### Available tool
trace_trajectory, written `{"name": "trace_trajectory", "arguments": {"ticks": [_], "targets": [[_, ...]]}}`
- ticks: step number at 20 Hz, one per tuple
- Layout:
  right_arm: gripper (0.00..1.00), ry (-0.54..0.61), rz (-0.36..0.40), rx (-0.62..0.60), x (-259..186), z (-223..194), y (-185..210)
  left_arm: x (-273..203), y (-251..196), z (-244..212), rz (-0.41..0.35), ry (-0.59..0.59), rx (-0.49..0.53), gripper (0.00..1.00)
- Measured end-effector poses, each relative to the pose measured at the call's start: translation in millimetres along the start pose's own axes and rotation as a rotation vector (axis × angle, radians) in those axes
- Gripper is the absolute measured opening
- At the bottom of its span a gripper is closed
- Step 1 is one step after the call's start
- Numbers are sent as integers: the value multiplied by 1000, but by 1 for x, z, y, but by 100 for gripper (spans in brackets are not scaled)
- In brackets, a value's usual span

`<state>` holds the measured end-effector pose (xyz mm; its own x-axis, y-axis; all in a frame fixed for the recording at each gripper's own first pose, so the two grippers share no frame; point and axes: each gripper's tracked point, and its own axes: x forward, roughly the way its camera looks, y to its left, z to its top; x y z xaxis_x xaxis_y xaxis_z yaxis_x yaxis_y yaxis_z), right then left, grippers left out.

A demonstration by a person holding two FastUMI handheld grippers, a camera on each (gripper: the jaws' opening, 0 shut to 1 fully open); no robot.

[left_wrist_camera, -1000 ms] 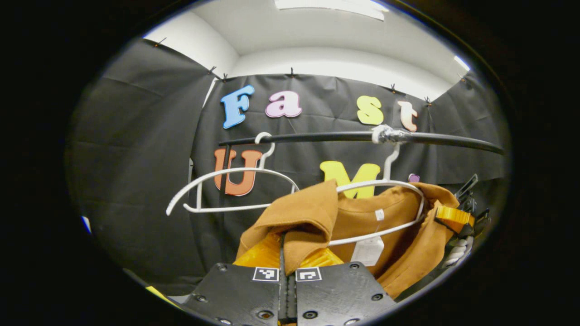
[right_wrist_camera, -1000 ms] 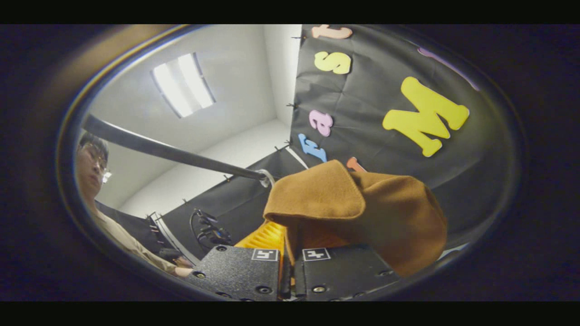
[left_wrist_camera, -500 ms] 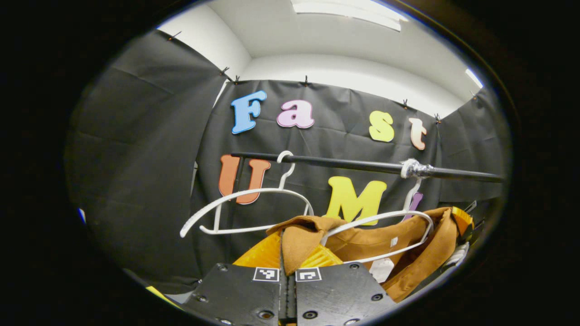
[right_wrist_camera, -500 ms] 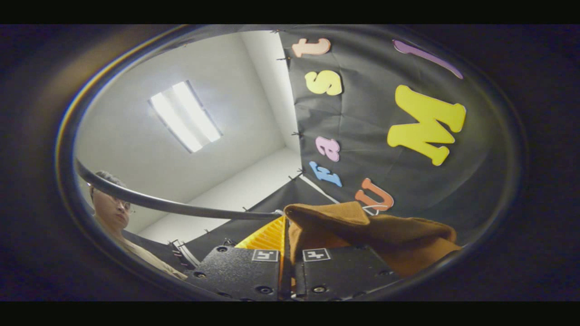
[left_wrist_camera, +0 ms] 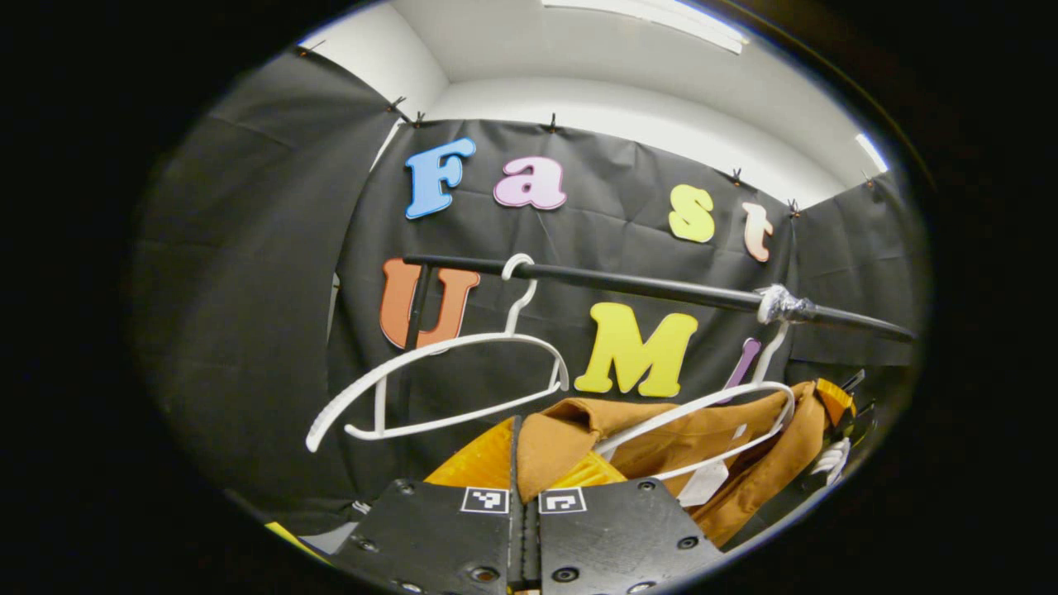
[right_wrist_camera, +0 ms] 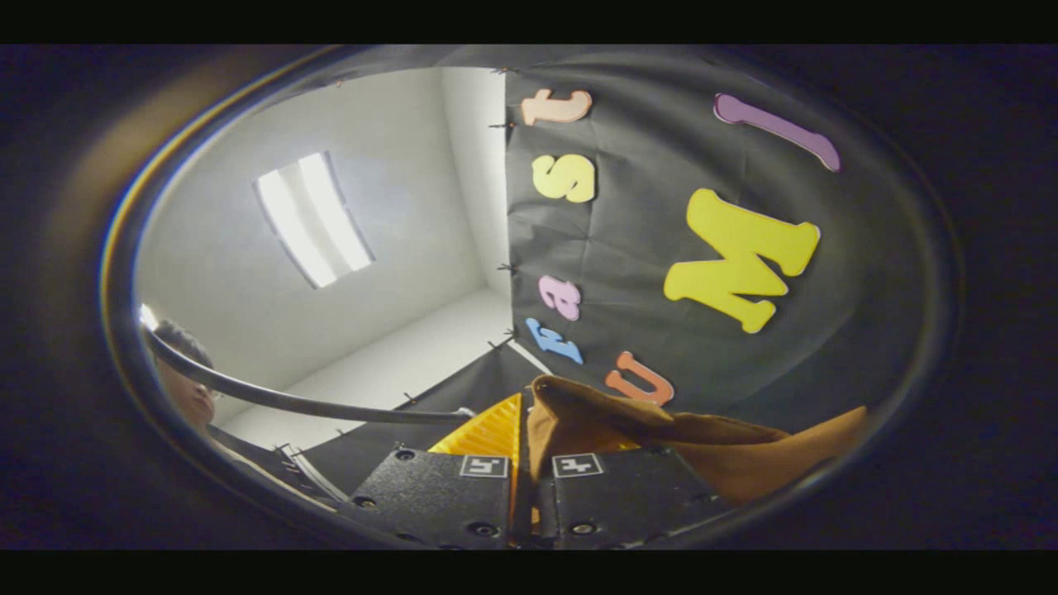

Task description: Grasp the clothes on the hanger with both hands and then place them into the laundry hamper below.

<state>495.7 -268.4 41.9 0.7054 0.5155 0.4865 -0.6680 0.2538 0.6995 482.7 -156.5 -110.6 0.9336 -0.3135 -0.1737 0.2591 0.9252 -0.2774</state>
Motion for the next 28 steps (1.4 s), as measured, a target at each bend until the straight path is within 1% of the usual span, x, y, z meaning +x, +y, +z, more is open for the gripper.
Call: {"name": "trace_trajectory", "arguments": {"ticks": [1, 2, 3, 4, 5, 6, 7, 10, 12, 14, 15, 18, 19, 20, 21, 24, 25, 26, 28], "targets": [[5, -8, -12, 4, -1, 2, -3, 0, 0, -2, -5, 3, -6, 5], [5, -17, -26, 11, -2, 4, -8, -1, -2, -5, -12, 3, -23, 0], [5, -20, -42, 16, -3, 5, -13, 0, -2, -8, -18, 7, -38, 0], [5, -22, -58, 25, -3, 7, -21, 1, -2, -12, -20, 12, -49, 4], [5, -17, -74, 37, -4, 7, -28, 2, -2, -16, -27, 26, -56, 4], [5, -4, -82, 52, -3, 7, -37, 2, -3, -19, -36, 30, -66, 4], [6, -6, -86, 79, -5, 8, -42, 2, -3, -21, -41, 33, -76, 0], [6, -19, -90, 144, -10, 15, -55, 2, -5, -21, -60, 26, -95, 0], [5, -13, -100, 145, -9, 16, -57, 3, -3, -18, -68, 22, -94, 0], [7, -6, -105, 112, -6, 16, -58, 6, -2, -15, -66, 27, -102, 0], [5, -2, -118, 111, -4, 13, -66, 9, 0, -16, -69, 25, -109, 0], [6, -10, -147, 173, -8, 11, -83, 7, -2, -20, -84, 16, -178, 0], [5, -3, -180, 176, -9, 5, -95, 6, -1, -28, -79, 37, -174, 4], [5, 23, -213, 169, -10, -5, -104, 7, 3, -37, -67, 52, -151, 0], [6, 37, -228, 160, -11, -13, -107, 3, 8, -45, -60, 67, -140, 0], [6, 58, -231, 173, -14, -28, -107, -3, 21, -60, -28, 84, -174, 0], [5, 70, -245, 179, -16, -39, -112, -7, 27, -66, -16, 95, -176, 5], [6, 88, -263, 176, -18, -48, -118, -8, 33, -74, -1, 106, -177, 0], [6, 115, -285, 165, -26, -63, -121, -14, 42, -90, 39, 138, -171, 0]]}}
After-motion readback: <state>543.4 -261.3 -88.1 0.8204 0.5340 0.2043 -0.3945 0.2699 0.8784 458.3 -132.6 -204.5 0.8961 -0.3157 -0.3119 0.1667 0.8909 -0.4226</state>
